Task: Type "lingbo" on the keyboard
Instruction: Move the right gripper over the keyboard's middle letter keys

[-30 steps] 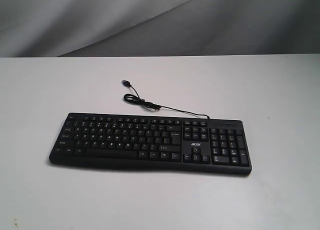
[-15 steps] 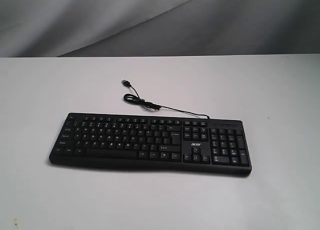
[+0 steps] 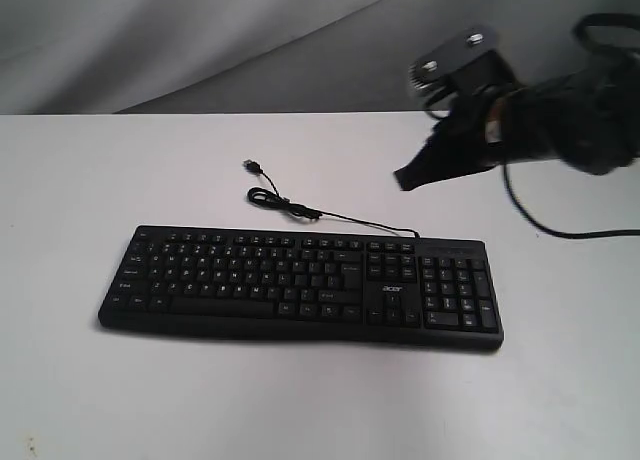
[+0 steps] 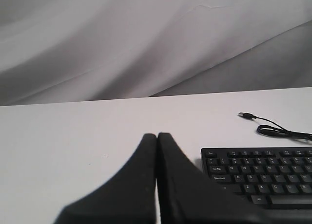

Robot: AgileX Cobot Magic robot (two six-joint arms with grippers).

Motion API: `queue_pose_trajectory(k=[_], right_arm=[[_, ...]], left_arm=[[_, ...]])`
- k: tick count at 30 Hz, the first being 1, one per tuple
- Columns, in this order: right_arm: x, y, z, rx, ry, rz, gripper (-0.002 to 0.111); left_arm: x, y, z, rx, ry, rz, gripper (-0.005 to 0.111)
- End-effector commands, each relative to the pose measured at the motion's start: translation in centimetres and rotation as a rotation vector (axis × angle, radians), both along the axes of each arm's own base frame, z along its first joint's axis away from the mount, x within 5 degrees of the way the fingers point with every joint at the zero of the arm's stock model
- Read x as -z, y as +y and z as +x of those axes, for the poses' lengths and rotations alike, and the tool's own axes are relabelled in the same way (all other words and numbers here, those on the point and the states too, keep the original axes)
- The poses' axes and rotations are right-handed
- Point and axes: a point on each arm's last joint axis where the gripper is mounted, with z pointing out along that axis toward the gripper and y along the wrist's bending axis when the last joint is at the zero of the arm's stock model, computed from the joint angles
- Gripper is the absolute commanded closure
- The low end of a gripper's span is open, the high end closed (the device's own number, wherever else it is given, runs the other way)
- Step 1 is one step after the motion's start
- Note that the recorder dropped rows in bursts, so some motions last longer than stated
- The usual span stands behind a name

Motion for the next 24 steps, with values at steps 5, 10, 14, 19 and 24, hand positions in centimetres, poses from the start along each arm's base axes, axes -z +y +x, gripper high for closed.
queue_pose_trajectory(k=[5,10,14,19,24], right_arm=[[-0.7,8.2,2.1,-0.365,0.257,0.008,0.108],[-2.4,9.1,2.5,-0.582,0.292,0.154,0.108],[-0.1,9.8,2.0,-0.622,0.347,0.133,0.108],[3.8,11.0,1.6,-0.636,0.418,0.109,0.108],[5.9,12.1,1.1,-0.658,0.46,0.103,0.108]], left_arm=[[0.1,0.0,0.0,0.006,-0.006,-0.001,0.106],[0.1,0.0,0.0,0.006,-0.006,-0.001,0.106],[0.1,0.0,0.0,0.006,-0.006,-0.001,0.106],[0.1,0.0,0.0,0.006,-0.006,-0.001,0.106],[0.1,0.0,0.0,0.006,-0.006,-0.001,0.106]])
